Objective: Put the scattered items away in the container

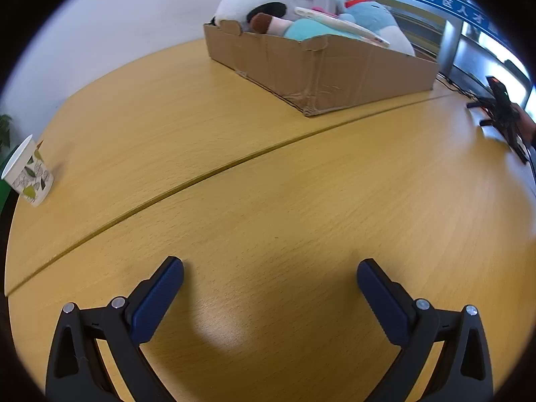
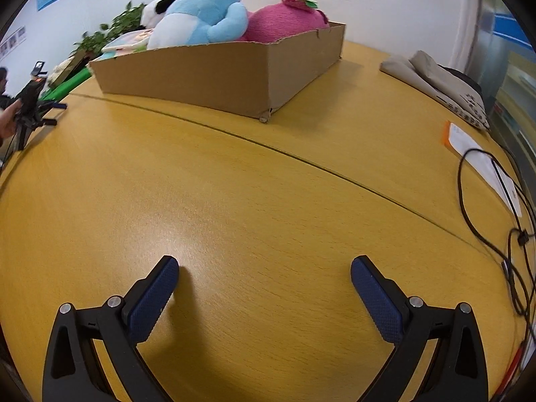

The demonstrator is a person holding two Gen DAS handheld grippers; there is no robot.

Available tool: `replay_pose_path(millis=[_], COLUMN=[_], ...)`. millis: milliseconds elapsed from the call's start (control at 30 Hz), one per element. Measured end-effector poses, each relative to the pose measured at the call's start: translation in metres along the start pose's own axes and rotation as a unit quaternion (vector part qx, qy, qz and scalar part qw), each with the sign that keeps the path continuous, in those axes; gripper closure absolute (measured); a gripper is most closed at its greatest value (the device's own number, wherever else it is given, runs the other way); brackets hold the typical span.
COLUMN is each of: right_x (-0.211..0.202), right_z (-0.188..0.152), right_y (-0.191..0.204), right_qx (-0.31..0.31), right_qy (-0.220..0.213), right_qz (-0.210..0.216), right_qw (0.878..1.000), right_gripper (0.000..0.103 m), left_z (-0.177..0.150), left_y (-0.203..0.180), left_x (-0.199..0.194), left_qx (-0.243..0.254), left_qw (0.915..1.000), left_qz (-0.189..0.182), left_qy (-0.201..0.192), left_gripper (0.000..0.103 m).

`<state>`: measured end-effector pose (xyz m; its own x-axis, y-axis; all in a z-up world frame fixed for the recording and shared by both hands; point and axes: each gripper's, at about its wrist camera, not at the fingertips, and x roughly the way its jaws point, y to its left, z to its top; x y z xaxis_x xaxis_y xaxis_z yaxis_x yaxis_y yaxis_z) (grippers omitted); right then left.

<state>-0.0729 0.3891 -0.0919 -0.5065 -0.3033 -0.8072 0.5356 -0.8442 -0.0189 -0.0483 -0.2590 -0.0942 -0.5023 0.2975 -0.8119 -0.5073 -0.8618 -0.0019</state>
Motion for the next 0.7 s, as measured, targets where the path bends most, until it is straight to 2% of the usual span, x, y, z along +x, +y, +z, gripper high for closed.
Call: replay_pose_path(millis=[133,700], right_x=[0.0002,0.0008], right_z=[0.0001,0.0000], right_y=[-0.0094,-0.0087], right_qx=[-0.017,-0.020], right_qy=[0.000,-0.002], right_qz=[0.012,0.011], right_qw=[1.000,1.000], right_gripper=[0.000,0.000], left_z=[0.0041,0.0053], left_y=[0.0008,-0.0006], left_x=[0.0044,0.0072], left_qx=[0.009,0.012], left_qw=[0.9999,0.9999], left_qz=[-0.007,-0.008], left_qy=[0.000,-0.001], left_gripper=[0.000,0.000])
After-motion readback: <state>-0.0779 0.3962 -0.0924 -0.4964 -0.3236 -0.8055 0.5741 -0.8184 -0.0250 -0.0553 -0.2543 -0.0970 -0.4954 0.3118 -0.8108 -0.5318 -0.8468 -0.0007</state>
